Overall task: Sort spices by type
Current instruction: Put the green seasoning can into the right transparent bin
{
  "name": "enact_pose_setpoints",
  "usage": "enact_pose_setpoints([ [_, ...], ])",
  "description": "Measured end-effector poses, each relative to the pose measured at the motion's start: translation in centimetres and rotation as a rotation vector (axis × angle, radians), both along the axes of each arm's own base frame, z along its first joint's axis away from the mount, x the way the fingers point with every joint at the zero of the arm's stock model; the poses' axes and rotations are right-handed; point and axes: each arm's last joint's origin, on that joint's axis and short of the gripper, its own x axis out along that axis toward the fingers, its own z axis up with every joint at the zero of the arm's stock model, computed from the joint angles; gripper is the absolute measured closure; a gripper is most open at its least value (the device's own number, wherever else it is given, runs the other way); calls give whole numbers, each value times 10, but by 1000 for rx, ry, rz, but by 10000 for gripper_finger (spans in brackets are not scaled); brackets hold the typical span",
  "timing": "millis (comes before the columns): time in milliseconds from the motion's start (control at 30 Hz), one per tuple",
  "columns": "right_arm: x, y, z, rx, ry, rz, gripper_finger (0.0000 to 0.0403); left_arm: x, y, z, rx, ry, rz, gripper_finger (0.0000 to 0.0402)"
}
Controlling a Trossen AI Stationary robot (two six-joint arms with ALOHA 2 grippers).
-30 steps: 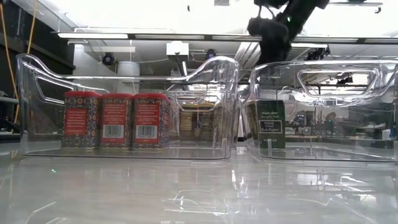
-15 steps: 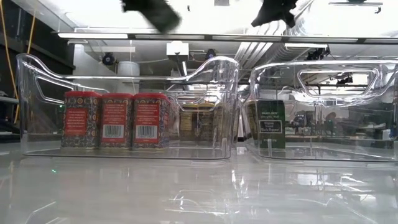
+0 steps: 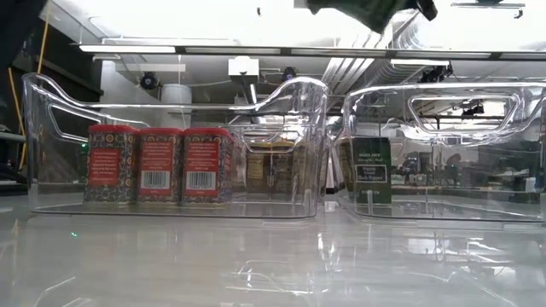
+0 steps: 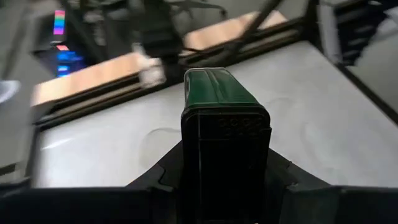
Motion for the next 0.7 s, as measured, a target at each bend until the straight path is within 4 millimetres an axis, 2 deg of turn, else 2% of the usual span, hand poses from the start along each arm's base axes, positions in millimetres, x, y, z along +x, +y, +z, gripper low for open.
enact_pose_setpoints([
  [167,-4,1,-8,37,76,-31,402,29,-27,-32,-32,93,-67,299],
  [300,-4,0,-12,54,113,-38,402,41,-44,-55,-78,146,-64,295],
  [467,-2,0,-14,97,100,-58,402,50,-54,-80,-137,229,-24,295],
  [700,0,2,-15,259,0,-100,402,46,-54,-98,-161,359,20,294],
])
